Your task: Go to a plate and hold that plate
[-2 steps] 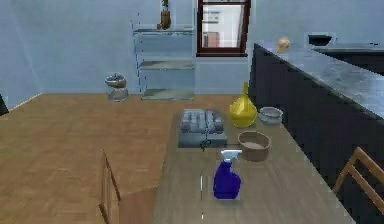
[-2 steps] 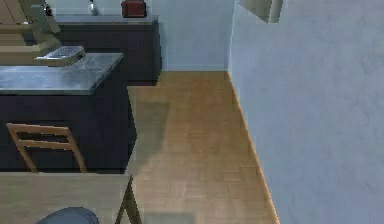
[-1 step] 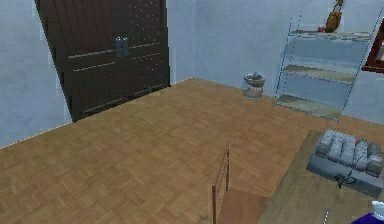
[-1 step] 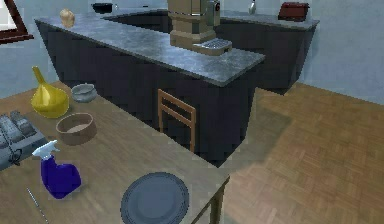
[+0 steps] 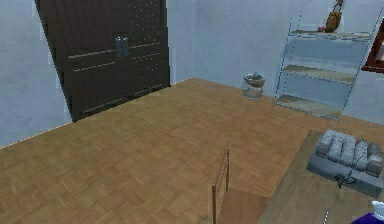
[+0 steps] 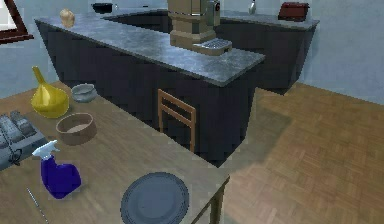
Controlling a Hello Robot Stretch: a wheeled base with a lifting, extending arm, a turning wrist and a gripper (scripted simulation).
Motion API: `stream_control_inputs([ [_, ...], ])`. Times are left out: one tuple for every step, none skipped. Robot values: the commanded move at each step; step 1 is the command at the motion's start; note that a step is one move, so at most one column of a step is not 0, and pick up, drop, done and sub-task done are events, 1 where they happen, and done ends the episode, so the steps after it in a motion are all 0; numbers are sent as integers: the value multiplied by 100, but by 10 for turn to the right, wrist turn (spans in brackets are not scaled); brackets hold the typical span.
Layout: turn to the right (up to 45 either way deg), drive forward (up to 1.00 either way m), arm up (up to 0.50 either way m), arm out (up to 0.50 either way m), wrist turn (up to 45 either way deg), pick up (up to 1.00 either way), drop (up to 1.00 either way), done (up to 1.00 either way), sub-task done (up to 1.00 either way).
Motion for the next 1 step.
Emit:
stream_control_inputs([
  [0,0,34,0,0,0,0,0,0],
])
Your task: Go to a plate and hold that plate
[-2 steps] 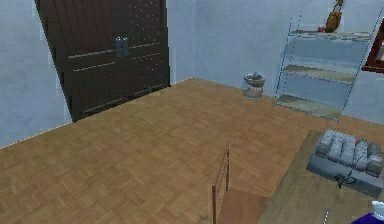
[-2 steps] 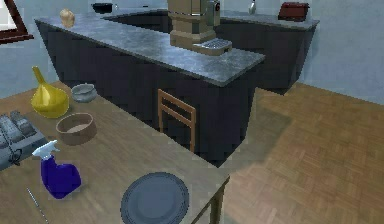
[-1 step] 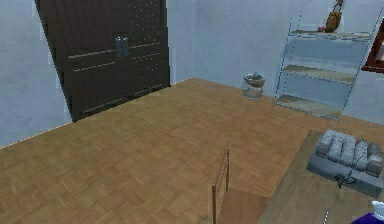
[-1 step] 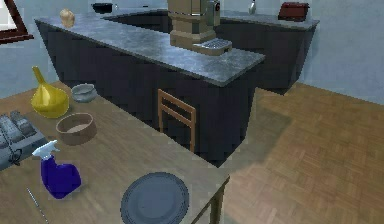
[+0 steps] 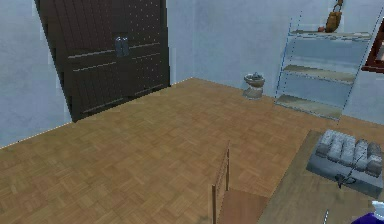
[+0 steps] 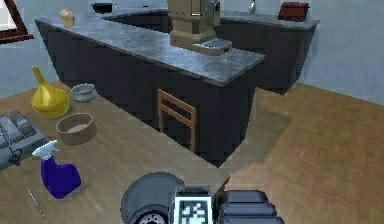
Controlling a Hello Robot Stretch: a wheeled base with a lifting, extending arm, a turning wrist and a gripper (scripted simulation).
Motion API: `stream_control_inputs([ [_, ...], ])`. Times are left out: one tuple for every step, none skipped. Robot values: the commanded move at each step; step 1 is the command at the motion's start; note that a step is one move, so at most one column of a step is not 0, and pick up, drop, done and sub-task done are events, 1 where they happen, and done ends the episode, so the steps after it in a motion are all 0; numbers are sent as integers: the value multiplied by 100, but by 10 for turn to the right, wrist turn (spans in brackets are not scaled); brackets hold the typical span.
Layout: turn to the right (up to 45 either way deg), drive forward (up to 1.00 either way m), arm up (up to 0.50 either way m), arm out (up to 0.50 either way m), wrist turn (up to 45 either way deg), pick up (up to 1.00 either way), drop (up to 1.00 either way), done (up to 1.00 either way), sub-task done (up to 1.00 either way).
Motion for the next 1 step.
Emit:
stream_control_inputs([
  [0,0,0,2,0,0,0,0,0],
])
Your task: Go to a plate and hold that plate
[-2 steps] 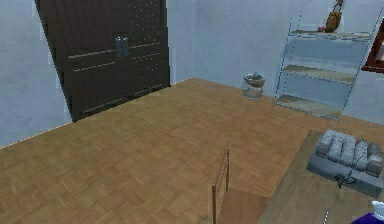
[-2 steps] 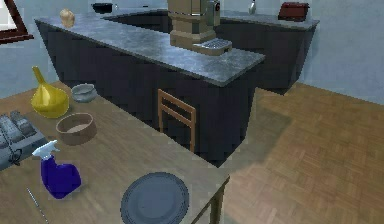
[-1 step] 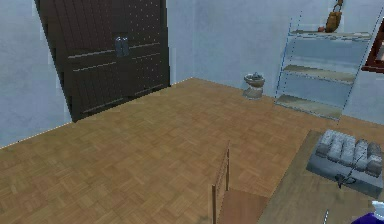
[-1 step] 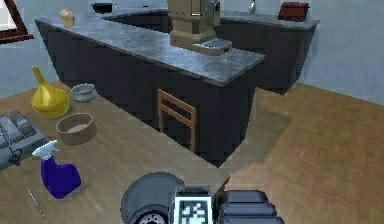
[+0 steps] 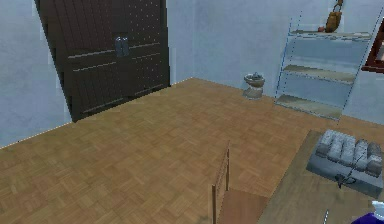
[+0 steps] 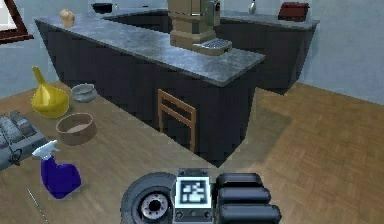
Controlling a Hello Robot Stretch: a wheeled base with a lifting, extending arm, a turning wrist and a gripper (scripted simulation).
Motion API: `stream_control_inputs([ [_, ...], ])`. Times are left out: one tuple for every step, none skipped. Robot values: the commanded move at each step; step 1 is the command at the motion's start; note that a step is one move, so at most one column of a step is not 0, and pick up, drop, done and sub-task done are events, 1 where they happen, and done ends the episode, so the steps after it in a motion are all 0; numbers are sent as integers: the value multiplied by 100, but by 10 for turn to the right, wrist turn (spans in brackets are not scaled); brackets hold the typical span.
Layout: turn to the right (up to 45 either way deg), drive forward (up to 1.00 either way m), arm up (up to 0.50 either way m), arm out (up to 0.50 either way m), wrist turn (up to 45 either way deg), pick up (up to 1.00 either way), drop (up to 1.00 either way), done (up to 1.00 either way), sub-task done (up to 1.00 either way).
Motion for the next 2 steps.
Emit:
stream_control_inputs([
  [0,0,0,0,450,0,0,0,0],
  [0,0,0,0,450,0,0,0,0],
])
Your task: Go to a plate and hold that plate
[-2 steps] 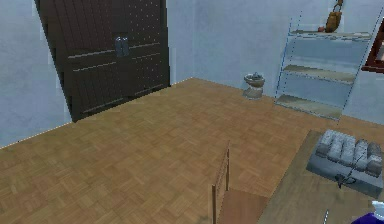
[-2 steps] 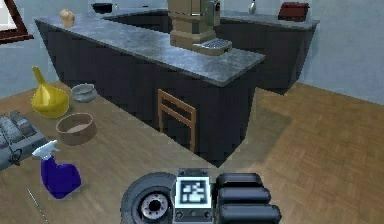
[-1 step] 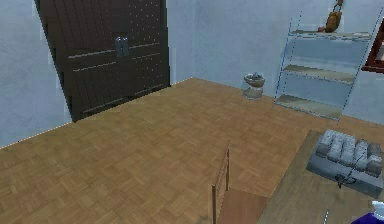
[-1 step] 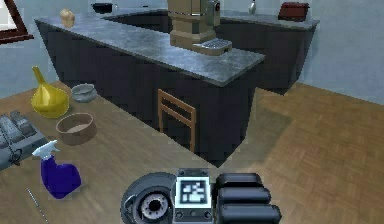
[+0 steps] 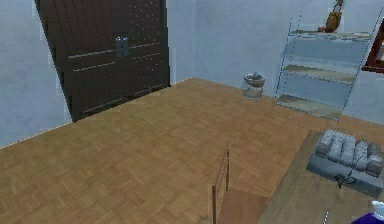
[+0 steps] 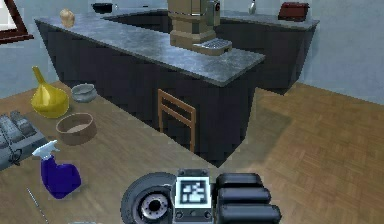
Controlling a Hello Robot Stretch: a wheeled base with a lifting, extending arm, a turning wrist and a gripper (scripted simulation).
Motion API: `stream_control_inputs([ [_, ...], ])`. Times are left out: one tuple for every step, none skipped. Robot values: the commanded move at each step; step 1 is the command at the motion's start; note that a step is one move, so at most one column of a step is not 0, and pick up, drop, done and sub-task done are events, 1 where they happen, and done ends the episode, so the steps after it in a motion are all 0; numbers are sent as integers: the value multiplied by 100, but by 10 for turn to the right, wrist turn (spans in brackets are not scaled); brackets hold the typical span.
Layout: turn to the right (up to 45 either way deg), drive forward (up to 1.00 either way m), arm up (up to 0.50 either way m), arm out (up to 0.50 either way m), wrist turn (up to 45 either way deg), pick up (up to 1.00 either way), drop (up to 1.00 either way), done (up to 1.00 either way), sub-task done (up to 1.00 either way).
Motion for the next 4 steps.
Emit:
stream_control_inputs([
  [0,0,0,0,450,0,0,0,0],
  [0,0,0,0,270,0,0,0,0],
  [0,0,-30,0,0,0,0,0,0],
  [0,0,0,0,0,100,0,0,0],
])
